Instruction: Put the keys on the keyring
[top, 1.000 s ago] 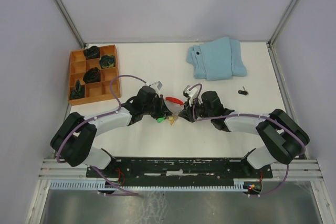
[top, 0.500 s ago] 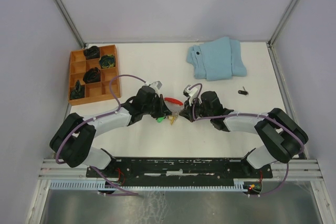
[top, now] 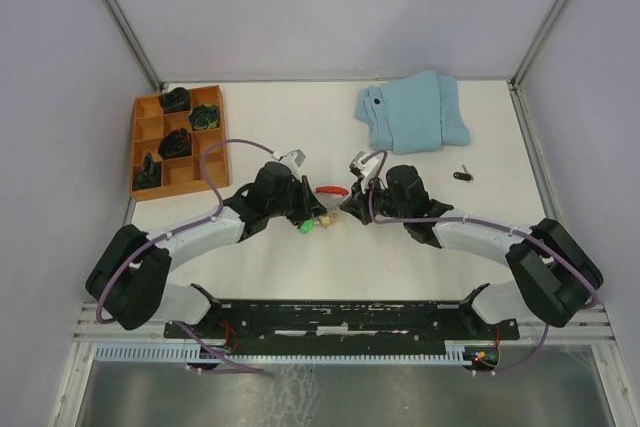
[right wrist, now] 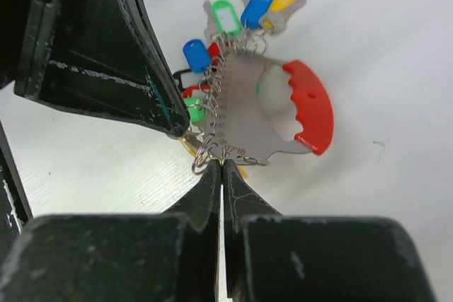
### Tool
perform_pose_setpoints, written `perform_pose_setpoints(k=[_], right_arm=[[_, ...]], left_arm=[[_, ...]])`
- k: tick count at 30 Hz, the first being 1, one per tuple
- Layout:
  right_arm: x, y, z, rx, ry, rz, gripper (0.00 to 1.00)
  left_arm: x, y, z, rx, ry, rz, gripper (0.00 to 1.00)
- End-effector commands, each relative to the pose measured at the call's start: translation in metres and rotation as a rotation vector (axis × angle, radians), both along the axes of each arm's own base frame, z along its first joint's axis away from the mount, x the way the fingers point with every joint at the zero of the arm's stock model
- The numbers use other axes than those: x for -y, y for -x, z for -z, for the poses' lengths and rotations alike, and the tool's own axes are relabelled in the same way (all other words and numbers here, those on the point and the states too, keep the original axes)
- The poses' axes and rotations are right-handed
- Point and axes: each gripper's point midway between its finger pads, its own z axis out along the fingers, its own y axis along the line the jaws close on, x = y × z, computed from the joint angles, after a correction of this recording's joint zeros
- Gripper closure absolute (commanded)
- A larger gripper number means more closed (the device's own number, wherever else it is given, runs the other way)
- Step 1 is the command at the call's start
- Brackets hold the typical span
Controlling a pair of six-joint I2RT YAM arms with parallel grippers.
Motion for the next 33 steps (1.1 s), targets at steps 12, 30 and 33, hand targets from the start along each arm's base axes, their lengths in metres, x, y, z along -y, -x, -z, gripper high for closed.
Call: perform_pose_setpoints(k=[12,30,33], right_arm=[[-0.016,-0.015,-0.084,0.270,0.024,-0.162,0.99],[-0.019,-0.024,-0.126,0.404,0.084,-0.346,0.99],[-0.013,-0.031,-0.131,0.387,0.107,-0.349,0.99]], left_arm=[[0.011,0.000,-0.056,0.155,0.146,0.045,0.87],[-0.044,-0.027,-0.142,0.840,0.035,-0.055,0.37],[-0.034,-0.026,-0.140,0.954,0.038,0.024,0.36]])
